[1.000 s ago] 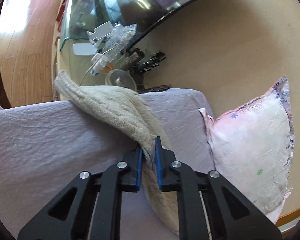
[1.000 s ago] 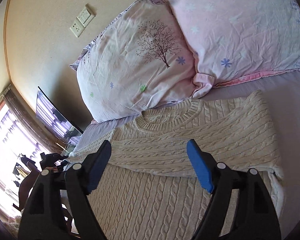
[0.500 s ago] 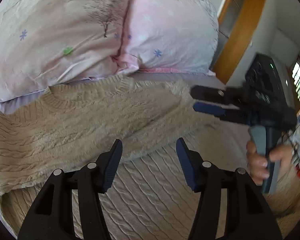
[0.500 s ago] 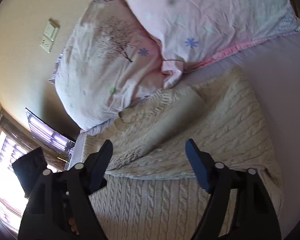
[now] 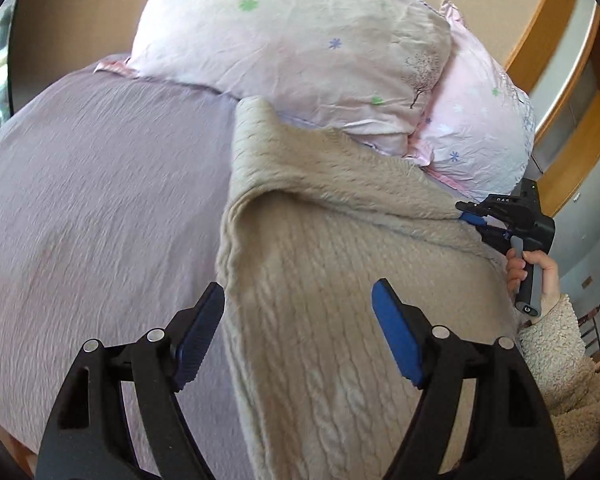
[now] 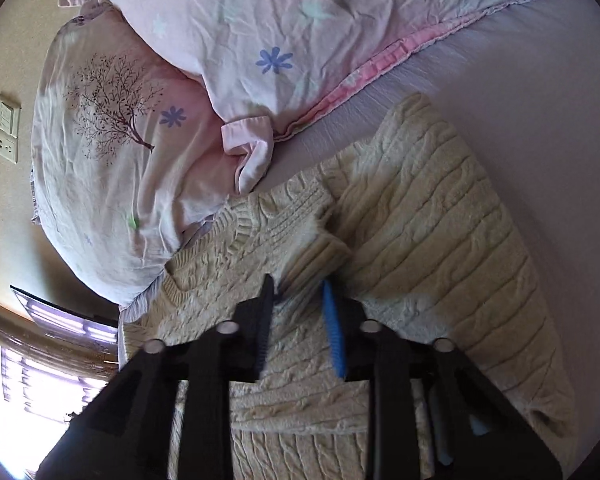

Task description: Fold small clothes

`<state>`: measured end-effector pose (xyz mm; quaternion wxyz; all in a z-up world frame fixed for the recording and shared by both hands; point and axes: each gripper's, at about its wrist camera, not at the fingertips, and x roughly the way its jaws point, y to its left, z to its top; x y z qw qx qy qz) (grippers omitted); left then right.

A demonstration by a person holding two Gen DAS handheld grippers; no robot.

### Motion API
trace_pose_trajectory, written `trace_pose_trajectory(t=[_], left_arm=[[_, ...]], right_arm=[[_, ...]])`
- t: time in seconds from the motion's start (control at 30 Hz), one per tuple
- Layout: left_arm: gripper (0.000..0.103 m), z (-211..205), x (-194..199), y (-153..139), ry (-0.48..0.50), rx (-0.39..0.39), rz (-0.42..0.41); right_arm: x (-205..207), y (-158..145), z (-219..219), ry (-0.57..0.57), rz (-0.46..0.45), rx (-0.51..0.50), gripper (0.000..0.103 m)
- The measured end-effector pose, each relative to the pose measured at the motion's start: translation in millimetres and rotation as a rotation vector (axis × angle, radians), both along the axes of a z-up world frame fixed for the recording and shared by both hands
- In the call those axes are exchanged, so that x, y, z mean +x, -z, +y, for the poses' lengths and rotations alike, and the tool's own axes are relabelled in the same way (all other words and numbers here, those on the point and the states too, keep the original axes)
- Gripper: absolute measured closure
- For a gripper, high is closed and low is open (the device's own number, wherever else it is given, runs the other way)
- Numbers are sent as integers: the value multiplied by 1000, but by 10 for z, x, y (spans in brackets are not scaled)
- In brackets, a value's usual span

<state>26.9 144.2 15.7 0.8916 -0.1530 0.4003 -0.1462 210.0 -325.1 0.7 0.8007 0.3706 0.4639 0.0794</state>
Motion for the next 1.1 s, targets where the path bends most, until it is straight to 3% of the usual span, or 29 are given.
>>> trace_pose_trajectory(t=[0.17,0.23,0.33,0.4,0.47,0.53,0.57,0.6,0.77,0.83,0.9,0.93,1.1], left_arm=[[26,75,-175,159,-8,-59,23],[26,74,-243,181,3,-79,16],[26,62,-358,194,24,-97,-11],[27,98,-462,212,48,-156,-11],[36,142,-580,254,74,-229,-7],[50,153,-722,288,92,-258,-15],[52,153,-794,299,98,-270,-20],[52,155,-855,319,105,-293,-14],[57,192,-1076,424,104,-397,16],[67,175,-1120,438,108,-406,32],[84,117,-1130,440,126,-387,54],[95,90,-1107,421,128,-377,57],[96,107,-698,78,147,-454,11]], right_arm=[[-520,-377,-315,151,-141,-34,95],[-770,-396,-474,218,-121,-101,94],[-1065,-284,-658,204,-37,-123,82],[-1352,-288,-789,185,-35,-142,60],[-1619,-247,-878,144,-28,-133,54],[-1870,-134,-951,79,13,-69,54],[-1989,-94,-965,49,34,-38,55],[-2114,-55,-987,16,37,-4,63],[-2607,32,-890,-181,41,165,70],[-2717,41,-830,-243,37,186,75],[-2751,48,-769,-291,30,212,95],[-2718,11,-741,-300,11,209,95],[-2170,-529,-795,-284,-214,233,96]])
